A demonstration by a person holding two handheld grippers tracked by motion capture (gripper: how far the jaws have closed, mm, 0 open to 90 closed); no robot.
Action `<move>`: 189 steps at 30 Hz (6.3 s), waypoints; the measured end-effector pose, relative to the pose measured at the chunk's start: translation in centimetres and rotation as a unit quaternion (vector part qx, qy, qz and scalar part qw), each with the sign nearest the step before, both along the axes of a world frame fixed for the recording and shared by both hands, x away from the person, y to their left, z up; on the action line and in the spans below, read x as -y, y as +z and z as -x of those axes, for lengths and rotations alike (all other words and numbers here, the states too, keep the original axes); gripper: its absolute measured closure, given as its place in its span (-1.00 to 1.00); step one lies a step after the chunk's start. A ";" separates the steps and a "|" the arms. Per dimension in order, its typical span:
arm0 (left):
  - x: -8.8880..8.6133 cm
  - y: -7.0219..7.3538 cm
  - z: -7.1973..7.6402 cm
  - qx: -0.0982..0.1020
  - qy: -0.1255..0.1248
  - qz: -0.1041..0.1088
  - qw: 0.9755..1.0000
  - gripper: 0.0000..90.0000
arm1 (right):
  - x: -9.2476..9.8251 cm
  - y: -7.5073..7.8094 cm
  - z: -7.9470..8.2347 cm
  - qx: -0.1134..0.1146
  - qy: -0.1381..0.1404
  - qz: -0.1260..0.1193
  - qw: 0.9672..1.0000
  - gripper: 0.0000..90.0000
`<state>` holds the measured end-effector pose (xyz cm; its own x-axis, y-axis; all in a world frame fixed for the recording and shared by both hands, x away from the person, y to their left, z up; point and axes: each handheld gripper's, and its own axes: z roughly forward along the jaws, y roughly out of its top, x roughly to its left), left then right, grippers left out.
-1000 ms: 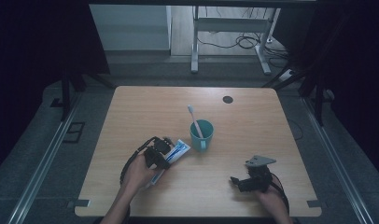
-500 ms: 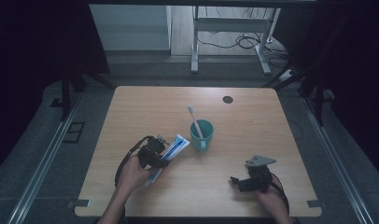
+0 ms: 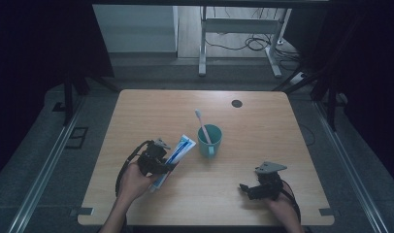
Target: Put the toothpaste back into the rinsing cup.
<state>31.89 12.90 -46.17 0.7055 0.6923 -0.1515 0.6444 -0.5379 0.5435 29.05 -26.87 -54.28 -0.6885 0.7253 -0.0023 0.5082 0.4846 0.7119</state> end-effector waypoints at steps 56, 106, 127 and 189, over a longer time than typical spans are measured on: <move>1.8 5.5 -1.1 0.120 0.003 0.120 0.985 0.59 | 0.0 0.0 0.0 0.000 -0.001 0.000 1.000 -0.88; 8.8 6.7 -6.4 0.190 0.011 0.167 0.967 0.60 | 0.0 0.0 0.0 0.000 0.000 0.000 1.000 -0.88; 10.7 6.2 -8.8 0.211 0.024 0.181 0.960 0.60 | 0.0 0.0 0.0 0.000 0.000 0.000 1.000 -0.88; 12.3 -0.6 -8.4 0.211 0.033 0.160 0.964 0.56 | 0.0 0.0 0.0 -0.001 -0.001 -0.001 1.000 -0.87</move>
<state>40.27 0.60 -46.75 0.7070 0.7032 -0.0746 0.3568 -0.2637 0.8962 29.01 -26.90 -54.26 -0.6875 0.7262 0.0009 0.5103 0.4822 0.7121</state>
